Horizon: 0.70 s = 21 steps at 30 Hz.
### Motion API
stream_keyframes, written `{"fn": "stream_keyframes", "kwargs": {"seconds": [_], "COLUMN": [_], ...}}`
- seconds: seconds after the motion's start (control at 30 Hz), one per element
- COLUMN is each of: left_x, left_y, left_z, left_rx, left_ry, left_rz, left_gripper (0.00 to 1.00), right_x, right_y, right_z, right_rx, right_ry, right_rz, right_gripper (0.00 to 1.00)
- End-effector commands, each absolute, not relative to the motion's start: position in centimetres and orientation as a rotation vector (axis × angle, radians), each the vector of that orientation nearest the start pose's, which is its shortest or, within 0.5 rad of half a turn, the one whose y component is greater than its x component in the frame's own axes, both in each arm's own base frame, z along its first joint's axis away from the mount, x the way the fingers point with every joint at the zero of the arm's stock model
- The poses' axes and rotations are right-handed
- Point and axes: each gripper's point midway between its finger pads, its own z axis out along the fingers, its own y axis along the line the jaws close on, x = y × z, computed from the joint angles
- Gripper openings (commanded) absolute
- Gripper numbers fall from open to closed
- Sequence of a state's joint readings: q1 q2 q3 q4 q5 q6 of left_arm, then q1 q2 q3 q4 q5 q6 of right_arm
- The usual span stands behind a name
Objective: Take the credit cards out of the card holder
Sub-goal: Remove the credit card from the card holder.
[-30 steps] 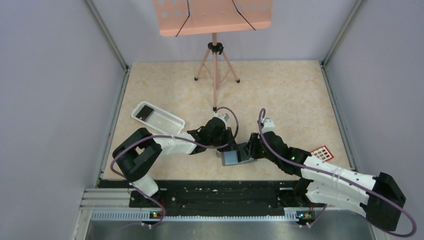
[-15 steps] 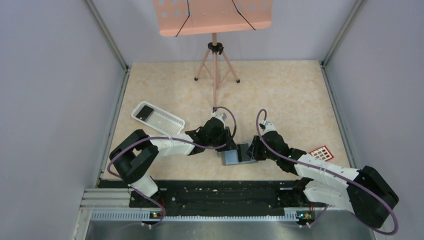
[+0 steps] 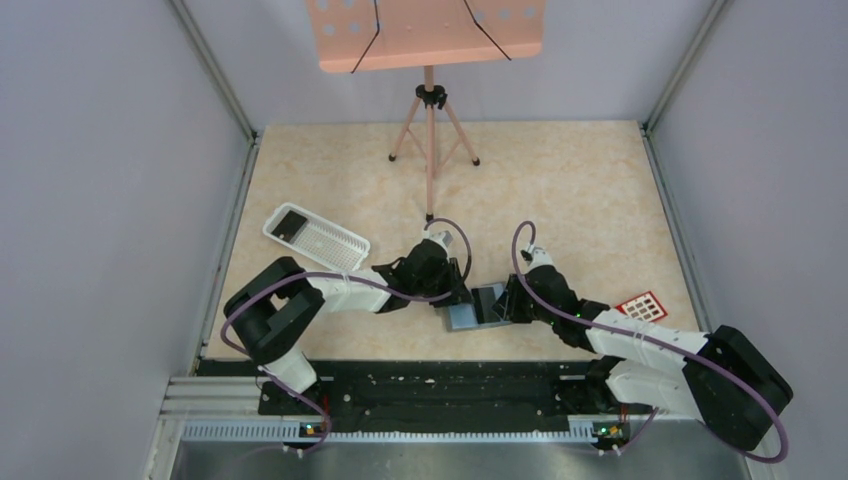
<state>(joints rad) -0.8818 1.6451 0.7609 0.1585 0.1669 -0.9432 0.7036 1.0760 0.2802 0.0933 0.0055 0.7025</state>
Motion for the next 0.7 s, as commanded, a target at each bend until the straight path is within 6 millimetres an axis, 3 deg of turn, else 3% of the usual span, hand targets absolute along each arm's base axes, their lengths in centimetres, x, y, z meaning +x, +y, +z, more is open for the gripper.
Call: {"fn": "stream_keyframes", "kwargs": {"seconds": [0.0,0.67], "left_x": [21.2,20.6], "left_y": [-35.8,-37.4], "left_z": [4.4,4.1], "left_rx": [0.031,0.032], "left_ry": [2.520,2.473], "left_rz": [-1.077,-1.211], "left_gripper": [0.31,0.32], "right_x": [19.2,19.0], "right_y": [19.0,18.8], "right_z": [1.4,1.1], "right_rx": [0.032,0.043], "right_ry": [2.416,2.417], "right_rz": [0.666,0.669], "right_gripper": [0.27,0.26]}}
